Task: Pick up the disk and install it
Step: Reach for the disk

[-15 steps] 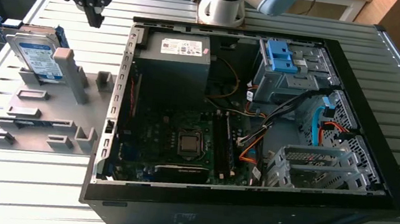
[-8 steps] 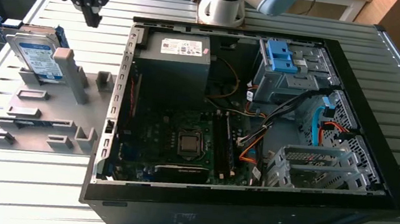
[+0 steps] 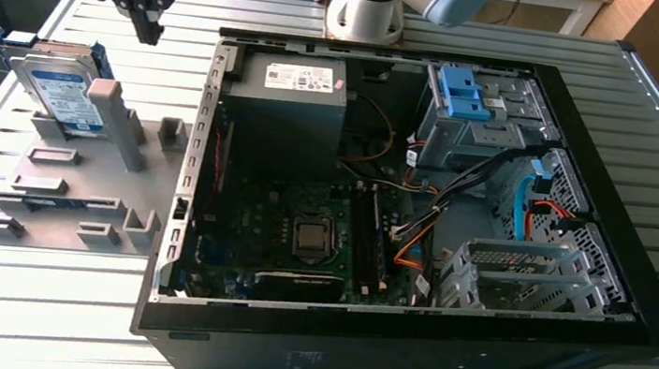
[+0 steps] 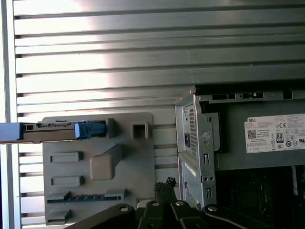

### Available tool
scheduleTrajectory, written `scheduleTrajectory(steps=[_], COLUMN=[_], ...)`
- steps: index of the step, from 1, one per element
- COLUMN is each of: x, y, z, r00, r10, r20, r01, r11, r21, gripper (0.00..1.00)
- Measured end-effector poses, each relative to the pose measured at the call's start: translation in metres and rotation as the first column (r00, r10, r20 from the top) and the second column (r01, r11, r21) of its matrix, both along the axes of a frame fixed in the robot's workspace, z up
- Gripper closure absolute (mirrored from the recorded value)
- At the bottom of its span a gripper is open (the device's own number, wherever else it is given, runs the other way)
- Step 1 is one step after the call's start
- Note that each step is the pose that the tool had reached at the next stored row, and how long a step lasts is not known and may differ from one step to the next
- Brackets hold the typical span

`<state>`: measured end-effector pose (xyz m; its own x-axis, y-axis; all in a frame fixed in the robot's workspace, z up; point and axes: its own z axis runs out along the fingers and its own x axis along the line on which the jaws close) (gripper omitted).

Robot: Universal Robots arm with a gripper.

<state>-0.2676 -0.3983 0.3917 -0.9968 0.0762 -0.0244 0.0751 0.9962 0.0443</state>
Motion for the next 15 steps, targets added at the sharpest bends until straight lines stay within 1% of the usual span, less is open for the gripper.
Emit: scheduleTrajectory(steps=[15], x=[-0.0073], y=[0.0], z=[-0.0002], r00=[1.0], r10=[0.0], r20=[0.0], r01=[0.0], r11=[1.0], r21=[0.0], gripper=[0.89])
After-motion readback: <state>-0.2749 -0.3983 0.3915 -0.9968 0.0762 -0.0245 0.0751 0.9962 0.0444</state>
